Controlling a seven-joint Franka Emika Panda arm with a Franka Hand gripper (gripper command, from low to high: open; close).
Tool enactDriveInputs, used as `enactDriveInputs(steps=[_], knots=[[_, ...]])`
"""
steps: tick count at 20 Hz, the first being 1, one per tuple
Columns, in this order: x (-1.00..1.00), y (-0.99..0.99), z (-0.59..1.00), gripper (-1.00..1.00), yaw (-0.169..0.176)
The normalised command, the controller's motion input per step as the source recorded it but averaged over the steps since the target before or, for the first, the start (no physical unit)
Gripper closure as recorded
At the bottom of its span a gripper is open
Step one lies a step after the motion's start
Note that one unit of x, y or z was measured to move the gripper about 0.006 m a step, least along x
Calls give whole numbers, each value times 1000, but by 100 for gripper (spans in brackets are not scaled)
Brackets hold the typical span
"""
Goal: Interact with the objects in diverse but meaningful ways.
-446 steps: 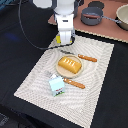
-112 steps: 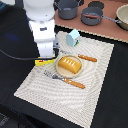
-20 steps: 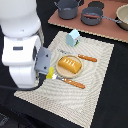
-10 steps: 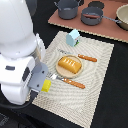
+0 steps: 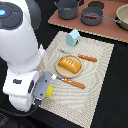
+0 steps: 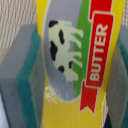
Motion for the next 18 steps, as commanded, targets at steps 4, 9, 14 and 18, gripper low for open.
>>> enactDriveInputs(steps=[4, 9, 14, 18], knots=[[212, 3, 571, -100, -13], [207, 61, 427, -100, -6], [429, 435, 825, -100, 0], [561, 749, 666, -100, 0]])
